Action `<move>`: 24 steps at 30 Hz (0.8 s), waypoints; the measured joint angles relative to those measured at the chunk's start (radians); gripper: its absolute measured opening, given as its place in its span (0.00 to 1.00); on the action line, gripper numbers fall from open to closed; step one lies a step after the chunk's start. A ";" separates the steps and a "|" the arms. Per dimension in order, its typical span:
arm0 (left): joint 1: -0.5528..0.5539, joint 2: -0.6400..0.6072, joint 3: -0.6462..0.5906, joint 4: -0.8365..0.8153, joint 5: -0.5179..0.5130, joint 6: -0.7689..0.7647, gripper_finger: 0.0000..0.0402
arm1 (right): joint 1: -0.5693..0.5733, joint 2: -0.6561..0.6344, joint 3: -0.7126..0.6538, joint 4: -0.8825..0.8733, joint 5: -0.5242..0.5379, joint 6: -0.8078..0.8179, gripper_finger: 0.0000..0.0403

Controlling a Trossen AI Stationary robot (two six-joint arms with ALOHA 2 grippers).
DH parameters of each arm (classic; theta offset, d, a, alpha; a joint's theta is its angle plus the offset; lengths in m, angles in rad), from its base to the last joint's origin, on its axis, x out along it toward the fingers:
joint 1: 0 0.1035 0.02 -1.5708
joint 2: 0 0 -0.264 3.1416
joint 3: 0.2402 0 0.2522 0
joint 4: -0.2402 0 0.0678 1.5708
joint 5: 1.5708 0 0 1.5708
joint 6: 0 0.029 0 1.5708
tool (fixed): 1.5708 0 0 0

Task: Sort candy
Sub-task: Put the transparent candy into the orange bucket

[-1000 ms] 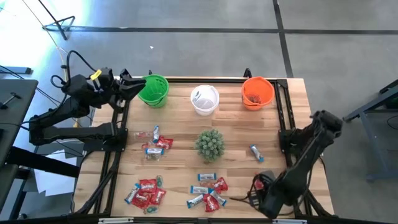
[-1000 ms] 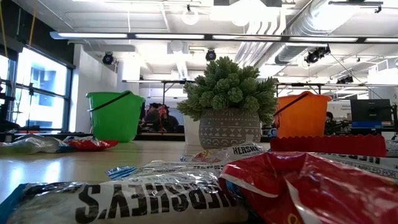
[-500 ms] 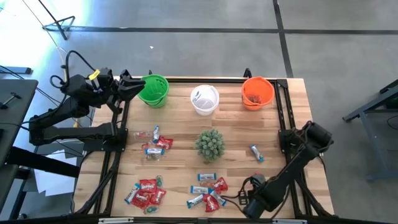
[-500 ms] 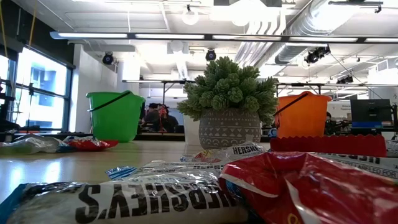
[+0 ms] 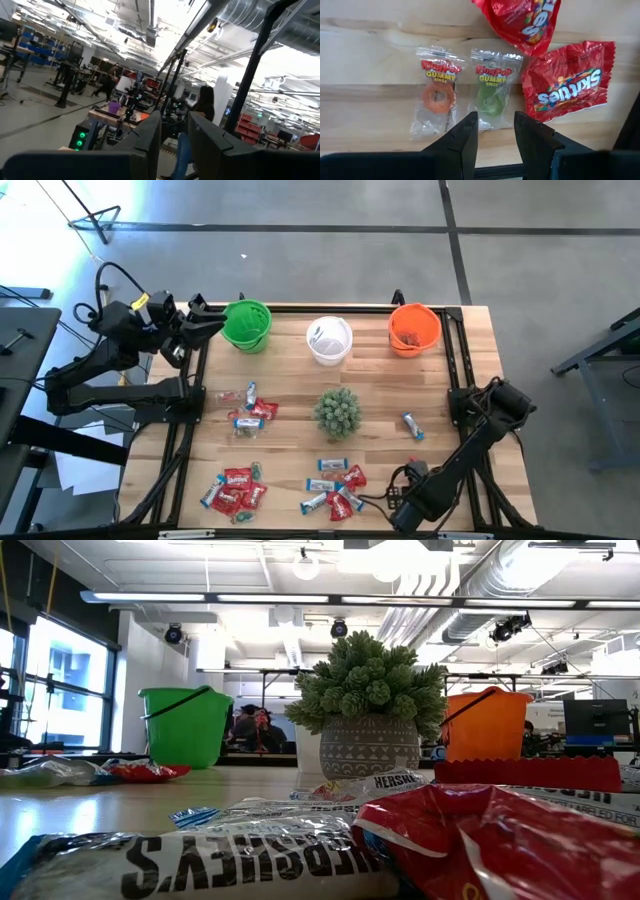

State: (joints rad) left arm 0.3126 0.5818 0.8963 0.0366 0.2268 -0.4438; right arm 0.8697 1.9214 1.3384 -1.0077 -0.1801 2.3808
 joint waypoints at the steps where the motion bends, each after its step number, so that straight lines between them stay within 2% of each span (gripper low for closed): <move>1: 0.000 -0.002 0.000 0.000 0.000 0.000 0.20 | 0.000 0.004 0.000 -0.003 0.000 -0.001 0.31; 19: 0.000 -0.014 0.000 -0.002 0.029 0.000 0.20 | -0.003 0.113 0.004 0.010 -0.012 -0.004 0.31; 22: 0.000 -0.014 0.000 -0.002 0.029 0.000 0.20 | -0.007 0.114 0.004 0.021 -0.012 -0.006 0.27; 24: 0.000 -0.014 0.000 -0.002 0.029 0.000 0.20 | -0.007 0.115 0.003 0.029 -0.009 -0.006 0.21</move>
State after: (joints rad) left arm 0.3129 0.5682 0.8963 0.0349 0.2554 -0.4438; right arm 0.8631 2.0364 1.3411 -0.9786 -0.1889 2.3749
